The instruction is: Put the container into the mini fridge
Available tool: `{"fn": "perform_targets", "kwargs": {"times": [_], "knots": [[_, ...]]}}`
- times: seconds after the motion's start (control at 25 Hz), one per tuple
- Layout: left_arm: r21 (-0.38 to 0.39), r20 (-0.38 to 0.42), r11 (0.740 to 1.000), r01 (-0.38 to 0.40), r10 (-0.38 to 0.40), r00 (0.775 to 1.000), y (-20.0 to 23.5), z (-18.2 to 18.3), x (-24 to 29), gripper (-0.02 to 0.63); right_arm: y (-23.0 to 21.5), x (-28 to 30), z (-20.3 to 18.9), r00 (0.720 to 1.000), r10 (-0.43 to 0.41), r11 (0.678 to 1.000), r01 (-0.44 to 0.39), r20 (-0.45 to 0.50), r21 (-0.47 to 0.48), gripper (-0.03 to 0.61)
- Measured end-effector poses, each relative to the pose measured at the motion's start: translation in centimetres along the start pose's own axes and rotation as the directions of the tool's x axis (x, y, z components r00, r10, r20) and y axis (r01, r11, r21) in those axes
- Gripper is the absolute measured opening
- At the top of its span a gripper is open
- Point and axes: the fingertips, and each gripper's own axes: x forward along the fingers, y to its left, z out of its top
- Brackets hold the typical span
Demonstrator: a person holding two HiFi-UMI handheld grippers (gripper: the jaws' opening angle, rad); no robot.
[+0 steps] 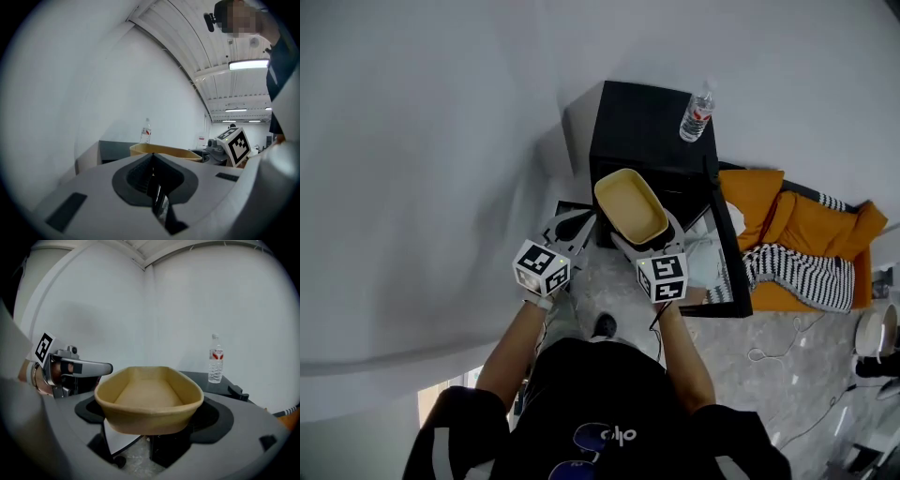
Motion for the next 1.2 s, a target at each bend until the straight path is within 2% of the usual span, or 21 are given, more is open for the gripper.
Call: {"fn": "perform_targets", "kwargs": {"times": [0.28,0.48,0.84,1.2], "knots": [[0.004,-0.005,0.992,0.124,-0.124,0.992,-2.6,-0.6,3.8,0.006,-4.2,-3.0,-1.4,0.992,-0.127,0.991,0.127,-0.013,0.028,0.541],[0.003,-0.003,0.984,0.180,-0.180,0.984,-4.1,-0.6,5.4,0.006,-6.4,-4.8,-2.0,0.980,-0.197,0.979,0.198,-0.018,0.048,0.541],[0.015,-0.031,0.973,0.232,-0.231,0.972,-4.8,-1.4,6.4,0.006,-7.8,-5.3,-3.1,0.967,-0.251,0.965,0.253,-0.029,0.069,0.541],[-0.011,-0.082,0.967,0.255,-0.255,0.964,-3.5,-4.3,7.0,0.006,-8.3,-4.1,-5.6,0.959,-0.271,0.957,0.277,-0.078,0.087,0.541]]}}
